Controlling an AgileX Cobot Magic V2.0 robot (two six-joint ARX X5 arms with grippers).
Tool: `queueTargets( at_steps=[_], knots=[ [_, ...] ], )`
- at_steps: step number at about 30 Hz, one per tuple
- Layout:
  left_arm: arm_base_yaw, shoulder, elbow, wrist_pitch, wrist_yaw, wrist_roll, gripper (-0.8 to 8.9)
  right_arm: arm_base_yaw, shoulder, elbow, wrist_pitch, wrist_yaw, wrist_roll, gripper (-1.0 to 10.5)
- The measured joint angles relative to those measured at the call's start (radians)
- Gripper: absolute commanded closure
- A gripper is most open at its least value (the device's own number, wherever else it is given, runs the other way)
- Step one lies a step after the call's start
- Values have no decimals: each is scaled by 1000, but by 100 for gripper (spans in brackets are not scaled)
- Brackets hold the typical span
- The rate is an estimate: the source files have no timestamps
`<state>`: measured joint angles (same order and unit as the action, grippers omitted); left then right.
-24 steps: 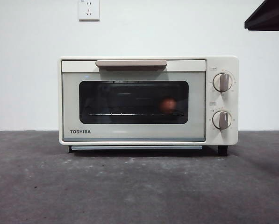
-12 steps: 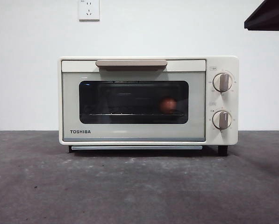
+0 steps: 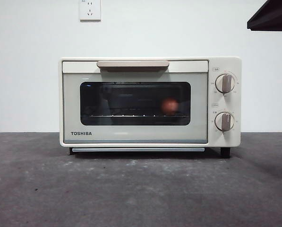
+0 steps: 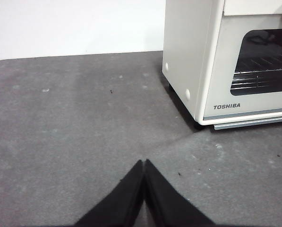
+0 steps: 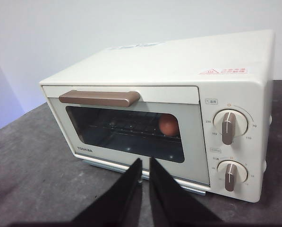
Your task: Eggoven
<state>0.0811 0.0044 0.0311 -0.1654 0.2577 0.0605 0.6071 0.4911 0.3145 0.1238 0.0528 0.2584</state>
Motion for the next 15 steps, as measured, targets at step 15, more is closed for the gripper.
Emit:
queueTargets(
  at_steps=[15],
  knots=[
    [0, 0, 0, 0, 0, 0, 806, -14, -11, 0, -2, 0, -2, 943]
  ],
)
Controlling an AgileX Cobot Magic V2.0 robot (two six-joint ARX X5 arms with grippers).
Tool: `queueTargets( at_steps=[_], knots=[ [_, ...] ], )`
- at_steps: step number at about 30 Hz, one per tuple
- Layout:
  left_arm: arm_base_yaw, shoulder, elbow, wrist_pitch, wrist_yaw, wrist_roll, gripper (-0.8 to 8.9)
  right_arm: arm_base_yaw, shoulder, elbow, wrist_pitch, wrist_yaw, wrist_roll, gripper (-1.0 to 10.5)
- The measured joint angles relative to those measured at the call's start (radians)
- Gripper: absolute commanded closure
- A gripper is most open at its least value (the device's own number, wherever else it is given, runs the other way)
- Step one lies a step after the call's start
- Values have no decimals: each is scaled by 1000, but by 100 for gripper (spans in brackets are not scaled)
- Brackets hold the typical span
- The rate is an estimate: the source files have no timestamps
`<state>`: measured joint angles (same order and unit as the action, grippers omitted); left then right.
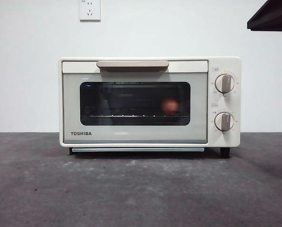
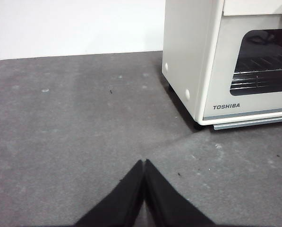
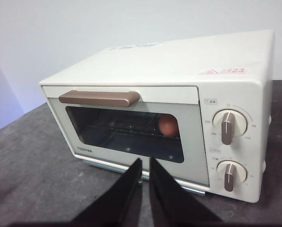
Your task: Eggoven
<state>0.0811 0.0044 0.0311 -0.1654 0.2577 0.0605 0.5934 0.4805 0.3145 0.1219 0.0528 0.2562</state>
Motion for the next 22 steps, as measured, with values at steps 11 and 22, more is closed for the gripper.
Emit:
queueTargets(
  at_steps=[11, 22],
  knots=[
    [0, 0, 0, 0, 0, 0, 806, -323, -142, -21, -169, -89, -100, 943],
    [0, 0, 0, 0, 0, 0, 806, -607, -372, -219, -116, -131, -205, 943]
  ],
)
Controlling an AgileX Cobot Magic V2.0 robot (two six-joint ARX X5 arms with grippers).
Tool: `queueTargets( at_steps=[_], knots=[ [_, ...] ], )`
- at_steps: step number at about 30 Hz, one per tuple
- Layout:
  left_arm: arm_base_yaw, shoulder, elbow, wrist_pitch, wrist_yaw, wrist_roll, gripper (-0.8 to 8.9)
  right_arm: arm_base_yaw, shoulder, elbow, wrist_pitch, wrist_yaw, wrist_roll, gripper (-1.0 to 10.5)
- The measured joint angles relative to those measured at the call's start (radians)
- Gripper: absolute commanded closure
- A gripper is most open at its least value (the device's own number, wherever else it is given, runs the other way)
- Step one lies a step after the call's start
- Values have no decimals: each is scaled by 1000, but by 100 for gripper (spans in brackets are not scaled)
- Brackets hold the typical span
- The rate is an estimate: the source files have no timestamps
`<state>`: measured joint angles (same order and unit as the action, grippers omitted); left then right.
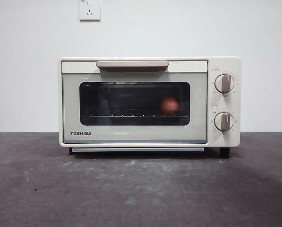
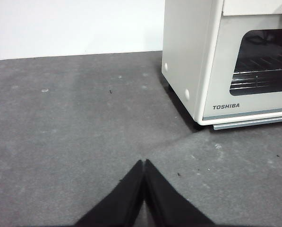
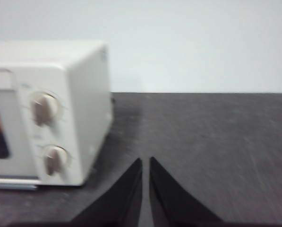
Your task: Eggoven
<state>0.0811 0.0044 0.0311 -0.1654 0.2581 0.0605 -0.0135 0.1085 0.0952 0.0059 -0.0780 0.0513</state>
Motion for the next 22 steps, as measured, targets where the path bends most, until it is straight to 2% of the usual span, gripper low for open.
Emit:
queueTargets(
  at_steps=[4, 12, 22],
  knots=[
    [0, 0, 0, 0, 0, 0, 806, -15, -76, -80, -14, 0, 1, 943],
    [0, 0, 0, 0, 0, 0, 806, -14, -105, -79, -168, 0, -1, 943],
    [0, 0, 0, 0, 0, 0, 806, -14, -104, -79, -117, 3, -2, 943]
  ],
)
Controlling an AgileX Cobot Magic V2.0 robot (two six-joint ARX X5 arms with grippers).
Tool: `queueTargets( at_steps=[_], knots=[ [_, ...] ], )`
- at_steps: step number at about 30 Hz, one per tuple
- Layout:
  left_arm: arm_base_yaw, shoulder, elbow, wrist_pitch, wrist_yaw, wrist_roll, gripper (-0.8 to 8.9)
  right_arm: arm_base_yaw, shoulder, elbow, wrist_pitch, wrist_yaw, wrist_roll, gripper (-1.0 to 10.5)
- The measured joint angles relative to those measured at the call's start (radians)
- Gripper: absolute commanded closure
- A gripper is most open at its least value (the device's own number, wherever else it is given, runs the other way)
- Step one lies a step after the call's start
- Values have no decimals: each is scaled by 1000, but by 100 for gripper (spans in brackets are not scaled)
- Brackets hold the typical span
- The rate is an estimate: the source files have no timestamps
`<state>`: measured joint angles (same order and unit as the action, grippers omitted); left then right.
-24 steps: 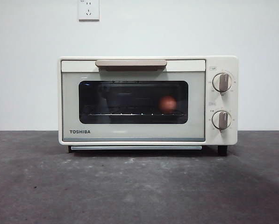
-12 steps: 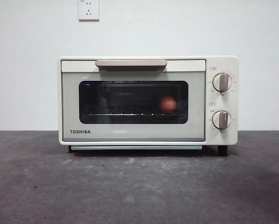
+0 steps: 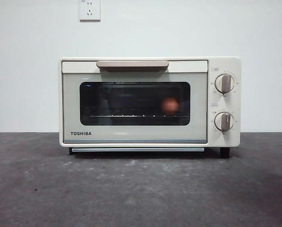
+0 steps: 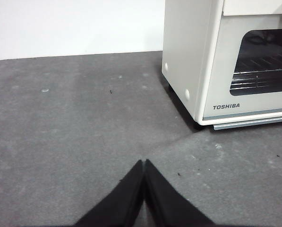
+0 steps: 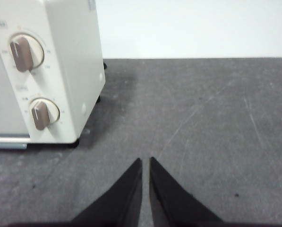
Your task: Eggoven
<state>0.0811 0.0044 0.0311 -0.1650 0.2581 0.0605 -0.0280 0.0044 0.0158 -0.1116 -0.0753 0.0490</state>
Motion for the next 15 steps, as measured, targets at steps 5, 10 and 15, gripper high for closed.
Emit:
queueTargets(
  at_steps=[5, 10, 15],
  knots=[
    [0, 0, 0, 0, 0, 0, 806, 0, 0, 0, 8, 0, 0, 943],
    [0, 0, 0, 0, 0, 0, 806, 0, 0, 0, 8, 0, 0, 943],
    [0, 0, 0, 0, 0, 0, 806, 0, 0, 0, 8, 0, 0, 943]
  ],
)
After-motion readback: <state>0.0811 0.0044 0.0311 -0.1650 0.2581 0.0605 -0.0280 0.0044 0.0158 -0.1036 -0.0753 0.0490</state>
